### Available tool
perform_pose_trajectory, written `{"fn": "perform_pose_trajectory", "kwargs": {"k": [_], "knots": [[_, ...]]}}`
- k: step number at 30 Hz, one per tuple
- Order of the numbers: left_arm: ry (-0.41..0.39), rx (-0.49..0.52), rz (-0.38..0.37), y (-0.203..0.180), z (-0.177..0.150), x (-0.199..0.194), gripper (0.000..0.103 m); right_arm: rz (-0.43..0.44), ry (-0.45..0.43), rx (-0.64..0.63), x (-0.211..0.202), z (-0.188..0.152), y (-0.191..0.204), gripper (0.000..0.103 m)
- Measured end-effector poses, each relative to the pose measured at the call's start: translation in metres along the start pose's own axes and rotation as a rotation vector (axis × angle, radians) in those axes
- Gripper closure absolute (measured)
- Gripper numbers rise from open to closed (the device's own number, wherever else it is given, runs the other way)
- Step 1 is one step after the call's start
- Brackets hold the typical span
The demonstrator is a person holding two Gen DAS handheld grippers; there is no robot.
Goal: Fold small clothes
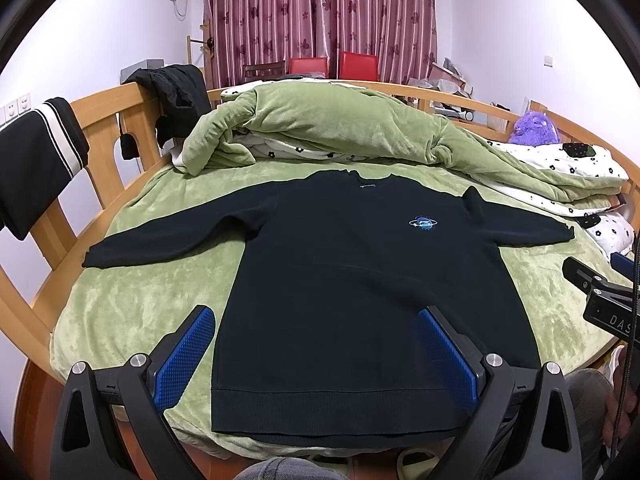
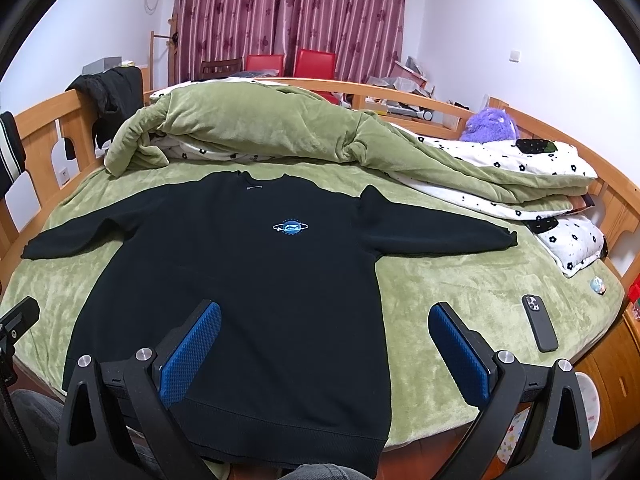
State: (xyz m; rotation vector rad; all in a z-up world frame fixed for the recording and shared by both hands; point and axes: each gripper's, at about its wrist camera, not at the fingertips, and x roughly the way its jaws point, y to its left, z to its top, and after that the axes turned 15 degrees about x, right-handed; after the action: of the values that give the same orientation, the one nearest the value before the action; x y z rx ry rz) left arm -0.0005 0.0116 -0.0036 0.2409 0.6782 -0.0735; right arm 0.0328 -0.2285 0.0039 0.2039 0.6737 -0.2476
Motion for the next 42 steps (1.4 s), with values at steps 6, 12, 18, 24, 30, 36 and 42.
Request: {"fn": "perform_pose_trajectory", "kwargs": {"k": [6, 12, 18, 24, 30, 36, 42], "knots": [[0.001, 0.003, 0.001, -0.001, 0.001, 0.0, 0.001, 0.001, -0.001, 0.0, 0.0, 0.0, -0.001, 0.001], [0.001, 0.004, 0.001, -0.003, 0.001, 0.0, 0.001, 0.0, -0.001, -0.002, 0.001, 0.0, 0.0, 0.001], [0.001, 0.005, 0.003, -0.003, 0.001, 0.0, 0.001, -0.003, -0.003, -0.01, 0.002, -0.001, 0.004, 0.001], [-0.007, 0.017, 0.01, -0.006, 0.002, 0.0, 0.001, 0.001, -0.003, -0.012, 0.003, -0.001, 0.004, 0.001], [-0.028, 0.042, 0.013, -0.007, -0.004, 0.0, 0.001, 0.02, -0.021, -0.033, 0.002, -0.005, 0.001, 0.001], [-0.008, 0.038, -0.035, 0.002, -0.014, 0.01, 0.001, 0.034, -0.038, -0.048, 0.007, -0.009, -0.002, 0.001], [0.038, -0.025, -0.083, 0.021, -0.028, 0.023, 0.005, 0.046, -0.011, -0.058, 0.016, -0.017, -0.014, 0.001]]}}
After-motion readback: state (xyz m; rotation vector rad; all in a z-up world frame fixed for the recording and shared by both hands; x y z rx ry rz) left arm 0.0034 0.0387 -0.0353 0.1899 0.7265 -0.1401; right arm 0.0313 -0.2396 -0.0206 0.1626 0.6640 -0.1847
